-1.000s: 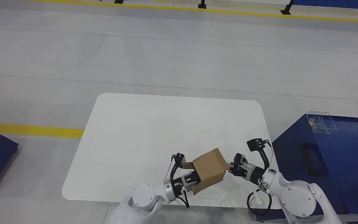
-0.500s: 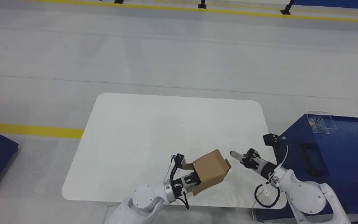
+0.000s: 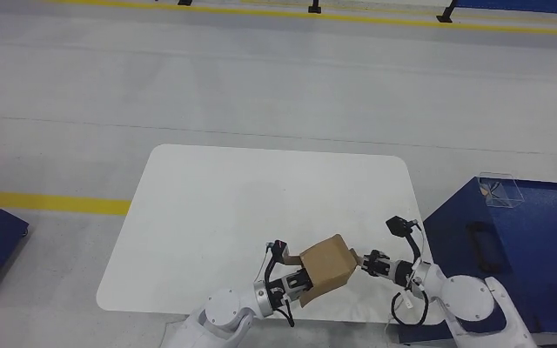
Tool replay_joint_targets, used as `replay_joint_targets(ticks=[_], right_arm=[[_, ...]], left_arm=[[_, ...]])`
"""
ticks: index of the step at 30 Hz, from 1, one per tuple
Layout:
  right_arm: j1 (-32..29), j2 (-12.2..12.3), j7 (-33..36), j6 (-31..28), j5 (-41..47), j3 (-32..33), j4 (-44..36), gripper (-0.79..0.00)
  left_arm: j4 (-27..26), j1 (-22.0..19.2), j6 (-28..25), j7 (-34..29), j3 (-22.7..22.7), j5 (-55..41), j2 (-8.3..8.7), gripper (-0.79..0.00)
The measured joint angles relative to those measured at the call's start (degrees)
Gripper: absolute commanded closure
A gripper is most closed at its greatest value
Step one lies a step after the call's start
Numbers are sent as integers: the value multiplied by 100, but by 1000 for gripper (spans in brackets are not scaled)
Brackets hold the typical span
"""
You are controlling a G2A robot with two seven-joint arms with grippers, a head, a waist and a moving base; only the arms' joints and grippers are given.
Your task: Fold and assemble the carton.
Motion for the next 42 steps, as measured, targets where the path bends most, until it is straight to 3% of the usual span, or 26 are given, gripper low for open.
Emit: replay_joint_targets(ticks=[7, 42], right_arm=[[56, 23, 298, -171, 598, 90, 71, -785], [95, 100, 111, -99, 349, -196, -220, -785]], left_arm=[[23, -7, 4, 5, 18, 5, -5, 0], [70, -43, 34, -11, -6, -8, -3, 0]])
